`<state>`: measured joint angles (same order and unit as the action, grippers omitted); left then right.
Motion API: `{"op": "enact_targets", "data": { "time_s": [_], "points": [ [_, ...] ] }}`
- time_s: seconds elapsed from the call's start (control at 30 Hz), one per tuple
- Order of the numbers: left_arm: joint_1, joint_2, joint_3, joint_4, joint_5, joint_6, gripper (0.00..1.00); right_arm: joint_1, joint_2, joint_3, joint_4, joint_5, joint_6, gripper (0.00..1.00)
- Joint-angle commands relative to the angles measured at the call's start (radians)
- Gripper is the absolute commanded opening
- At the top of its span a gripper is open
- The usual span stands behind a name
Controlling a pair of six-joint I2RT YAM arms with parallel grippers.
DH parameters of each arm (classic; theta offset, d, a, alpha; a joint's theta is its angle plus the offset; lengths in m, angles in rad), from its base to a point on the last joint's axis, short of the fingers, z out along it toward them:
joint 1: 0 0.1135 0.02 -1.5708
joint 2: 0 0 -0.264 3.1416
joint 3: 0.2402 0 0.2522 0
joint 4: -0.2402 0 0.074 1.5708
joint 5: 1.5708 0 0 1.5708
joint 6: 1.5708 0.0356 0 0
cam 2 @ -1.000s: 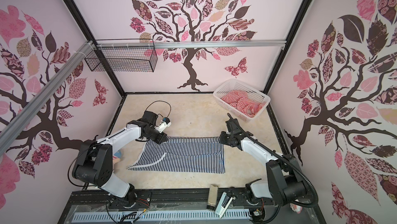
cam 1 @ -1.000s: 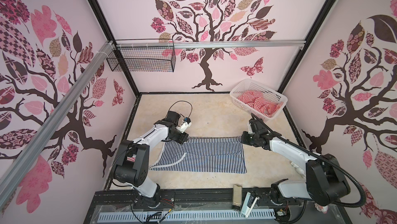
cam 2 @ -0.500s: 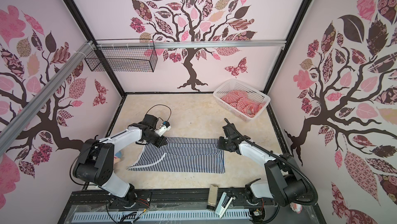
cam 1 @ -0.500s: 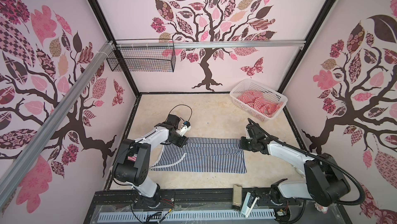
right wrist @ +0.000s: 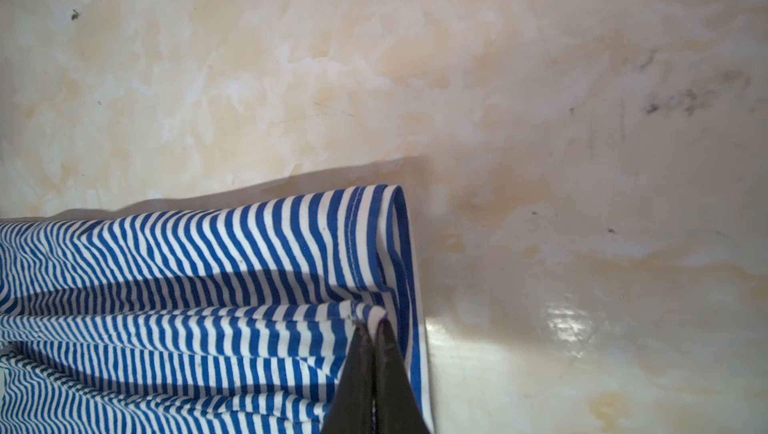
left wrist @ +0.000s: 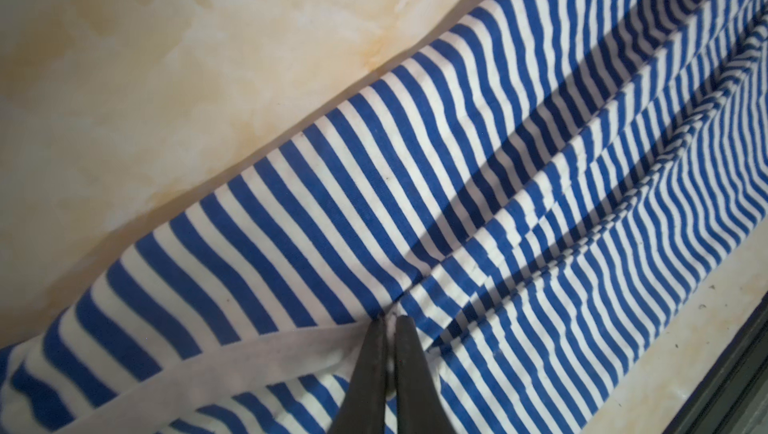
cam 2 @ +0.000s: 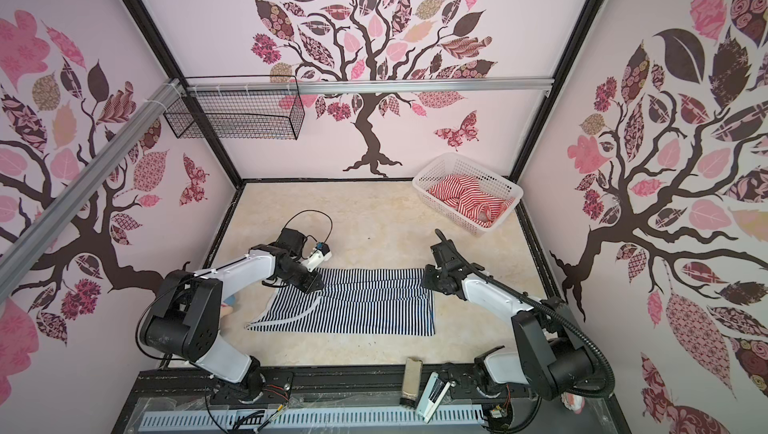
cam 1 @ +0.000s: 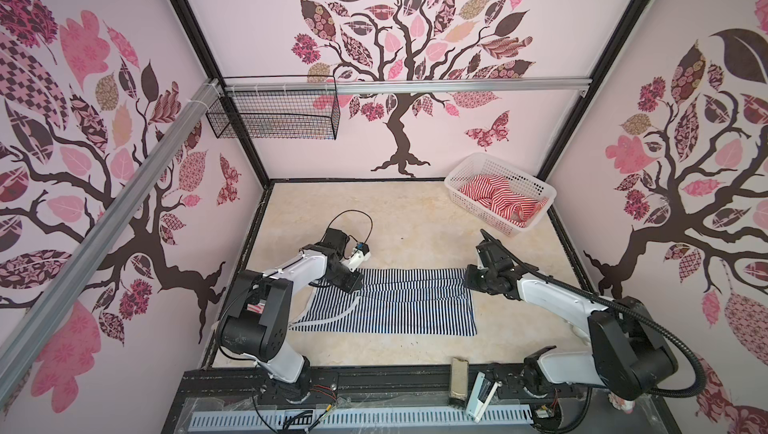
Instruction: Fold and stack the tank tops
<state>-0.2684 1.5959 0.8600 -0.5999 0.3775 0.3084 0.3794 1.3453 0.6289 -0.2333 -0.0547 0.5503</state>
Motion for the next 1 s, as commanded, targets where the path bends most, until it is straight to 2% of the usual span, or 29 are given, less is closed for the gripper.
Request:
{"op": "enact_targets", "data": {
  "time_s": [0.0,0.1,0.23,0.37,0.47,0.57,0.77,0.97],
  "points": [
    [0.0,-0.006,-0.007,-0.014,-0.01,0.008,0.18,0.002,-0.036,-0.02,-0.014,0.019,0.013,0.1],
    [0.001,-0.033,-0.001,-0.041,-0.006,0.018,0.29,0.002,-0.068,-0.024,-0.024,0.019,0.014,0.2],
    [0.001,-0.102,0.003,-0.082,0.011,0.042,0.4,0.002,-0.114,-0.003,-0.058,0.018,0.017,0.22],
    [0.0,-0.151,0.024,-0.092,0.034,0.038,0.41,0.009,-0.151,0.02,-0.066,0.0,0.038,0.22],
    [-0.007,-0.129,0.051,-0.079,0.05,0.02,0.43,0.043,-0.125,0.048,-0.045,-0.018,0.057,0.22],
    [-0.038,-0.06,0.092,-0.082,0.022,0.013,0.43,0.071,-0.067,0.076,-0.043,-0.021,0.076,0.19],
    [-0.1,0.044,0.1,-0.048,-0.106,0.013,0.42,0.137,-0.001,0.062,-0.029,-0.016,0.105,0.17],
    [-0.106,0.057,0.082,-0.078,-0.116,0.042,0.4,0.139,0.002,-0.002,-0.031,-0.006,0.12,0.16]
  ]
}}
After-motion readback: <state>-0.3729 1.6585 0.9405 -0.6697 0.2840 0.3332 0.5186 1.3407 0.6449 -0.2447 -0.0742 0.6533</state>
